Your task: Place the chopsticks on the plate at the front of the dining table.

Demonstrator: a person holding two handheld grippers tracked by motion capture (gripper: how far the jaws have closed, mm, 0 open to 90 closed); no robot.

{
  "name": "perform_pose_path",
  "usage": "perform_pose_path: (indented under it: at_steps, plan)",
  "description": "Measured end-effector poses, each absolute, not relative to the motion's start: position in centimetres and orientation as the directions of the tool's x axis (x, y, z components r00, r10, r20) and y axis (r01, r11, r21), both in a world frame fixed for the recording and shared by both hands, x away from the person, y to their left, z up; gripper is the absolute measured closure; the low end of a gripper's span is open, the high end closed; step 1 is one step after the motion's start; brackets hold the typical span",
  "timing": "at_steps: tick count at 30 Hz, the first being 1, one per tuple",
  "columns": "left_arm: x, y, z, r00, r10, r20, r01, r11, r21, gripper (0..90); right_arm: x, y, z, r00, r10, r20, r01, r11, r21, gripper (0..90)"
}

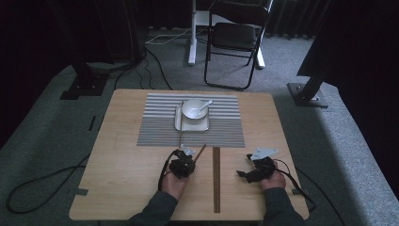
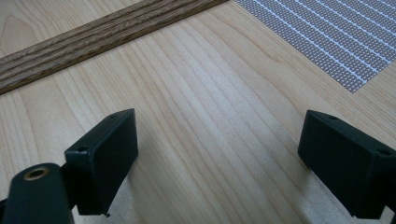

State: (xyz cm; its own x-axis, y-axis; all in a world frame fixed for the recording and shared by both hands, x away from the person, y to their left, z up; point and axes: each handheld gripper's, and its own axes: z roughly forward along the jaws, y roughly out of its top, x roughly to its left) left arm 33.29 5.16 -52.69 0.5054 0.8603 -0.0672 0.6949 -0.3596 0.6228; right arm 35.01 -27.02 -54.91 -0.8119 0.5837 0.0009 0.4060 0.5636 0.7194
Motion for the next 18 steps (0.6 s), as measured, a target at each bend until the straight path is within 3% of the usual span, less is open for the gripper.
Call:
perform_pose_path:
  at_steps: [18]
  plan:
    - [33.2, 8.7, -50.1, 0.457, 0.886, -0.079, 0.703, -0.305, 0.643, 84.1, 35.0, -27.0, -54.9, -0.813, 0.583, -0.001, 0.404, 0.565, 0.720, 11.6]
